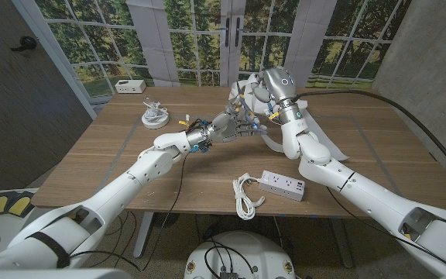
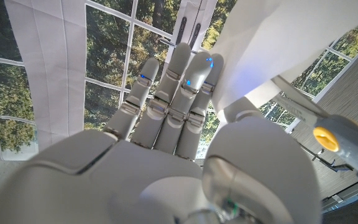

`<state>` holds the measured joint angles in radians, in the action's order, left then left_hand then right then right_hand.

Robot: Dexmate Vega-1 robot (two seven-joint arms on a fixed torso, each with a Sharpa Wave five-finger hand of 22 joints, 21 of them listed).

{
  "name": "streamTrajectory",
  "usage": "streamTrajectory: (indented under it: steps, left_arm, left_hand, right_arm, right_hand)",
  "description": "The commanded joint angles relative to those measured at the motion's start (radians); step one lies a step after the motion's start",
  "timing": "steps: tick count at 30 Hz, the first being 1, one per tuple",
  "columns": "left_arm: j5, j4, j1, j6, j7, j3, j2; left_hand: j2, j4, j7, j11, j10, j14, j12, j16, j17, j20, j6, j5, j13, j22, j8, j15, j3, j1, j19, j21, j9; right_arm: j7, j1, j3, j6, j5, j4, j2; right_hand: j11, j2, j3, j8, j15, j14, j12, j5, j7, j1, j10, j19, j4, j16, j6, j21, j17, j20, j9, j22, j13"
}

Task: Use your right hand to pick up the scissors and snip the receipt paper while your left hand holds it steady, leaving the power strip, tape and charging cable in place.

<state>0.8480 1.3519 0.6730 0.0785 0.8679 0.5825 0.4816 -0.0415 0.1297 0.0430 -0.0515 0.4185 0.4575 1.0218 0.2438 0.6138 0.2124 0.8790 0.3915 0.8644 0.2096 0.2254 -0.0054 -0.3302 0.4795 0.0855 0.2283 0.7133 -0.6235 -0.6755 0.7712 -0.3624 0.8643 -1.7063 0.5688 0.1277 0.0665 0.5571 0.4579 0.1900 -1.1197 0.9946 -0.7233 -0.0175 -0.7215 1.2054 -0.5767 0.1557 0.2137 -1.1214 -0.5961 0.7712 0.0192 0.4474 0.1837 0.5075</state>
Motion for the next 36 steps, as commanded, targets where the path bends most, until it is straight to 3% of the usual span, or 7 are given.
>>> streamTrajectory:
  steps: [1, 3, 5, 11, 36]
  left_arm:
    - [0.002, -0.012, -0.007, -0.004, 0.012, 0.003, -0.002]
    - [-0.001, -0.013, -0.007, -0.003, 0.010, 0.004, -0.002]
    - [0.000, -0.013, -0.008, -0.006, 0.011, 0.004, -0.002]
    - [0.001, -0.018, -0.011, -0.005, 0.014, 0.004, -0.005]
    - [-0.002, -0.026, -0.015, -0.004, 0.003, 0.001, -0.014]
  left_hand:
    - [-0.014, -0.002, 0.022, -0.006, 0.002, 0.003, 0.007, -0.003, 0.003, 0.004, 0.015, -0.005, 0.003, -0.001, -0.001, 0.005, -0.006, 0.000, -0.007, -0.004, 0.002]
    - [-0.014, -0.001, 0.021, -0.005, 0.002, 0.004, 0.008, -0.002, 0.004, 0.004, 0.013, -0.004, 0.002, -0.001, -0.001, 0.005, -0.006, -0.001, -0.007, -0.004, 0.003]
    - [-0.014, -0.001, 0.022, -0.005, 0.001, 0.004, 0.008, -0.002, 0.004, 0.004, 0.015, -0.004, 0.002, -0.001, -0.001, 0.005, -0.006, -0.002, -0.007, -0.004, 0.002]
    - [-0.014, 0.000, 0.020, -0.006, 0.004, 0.004, 0.008, -0.003, 0.004, 0.004, 0.015, -0.003, -0.002, -0.001, -0.001, 0.005, -0.005, -0.002, -0.007, -0.004, 0.003]
    - [-0.011, 0.001, 0.019, -0.008, 0.000, 0.004, 0.015, -0.004, 0.006, 0.004, 0.017, 0.001, 0.000, 0.000, -0.001, 0.003, -0.001, 0.000, -0.007, -0.004, 0.004]
  right_arm:
    - [-0.016, -0.006, -0.009, 0.017, -0.004, -0.001, 0.006]
    - [-0.010, -0.008, -0.009, 0.018, -0.004, -0.007, 0.009]
    - [-0.007, -0.009, -0.009, 0.022, -0.004, -0.008, 0.011]
    - [0.002, -0.010, -0.009, 0.034, -0.004, -0.012, 0.017]
    - [0.001, -0.018, -0.027, 0.062, -0.018, -0.006, 0.030]
  right_hand:
    - [0.013, 0.067, -0.023, -0.034, 0.042, -0.018, 0.008, 0.033, 0.011, -0.036, -0.040, 0.013, -0.009, 0.007, 0.060, -0.006, 0.004, -0.013, 0.000, 0.004, 0.022]
    - [0.025, 0.095, -0.053, -0.067, 0.043, 0.005, 0.023, 0.100, 0.030, -0.033, -0.087, 0.046, -0.014, 0.012, 0.126, 0.001, 0.024, -0.036, 0.014, 0.008, 0.059]
    - [0.029, 0.109, -0.064, -0.083, 0.042, 0.019, 0.024, 0.138, 0.030, -0.030, -0.102, 0.055, -0.020, 0.015, 0.150, 0.000, 0.036, -0.039, 0.022, 0.010, 0.059]
    - [0.036, 0.128, -0.070, -0.110, 0.044, 0.034, 0.031, 0.203, 0.035, -0.032, -0.120, 0.065, -0.032, 0.014, 0.177, -0.004, 0.046, -0.042, 0.027, 0.012, 0.065]
    - [0.036, 0.128, -0.056, -0.130, 0.044, 0.045, 0.043, 0.276, 0.037, -0.041, -0.115, 0.068, -0.043, 0.010, 0.161, -0.012, 0.054, -0.041, 0.035, 0.011, 0.052]
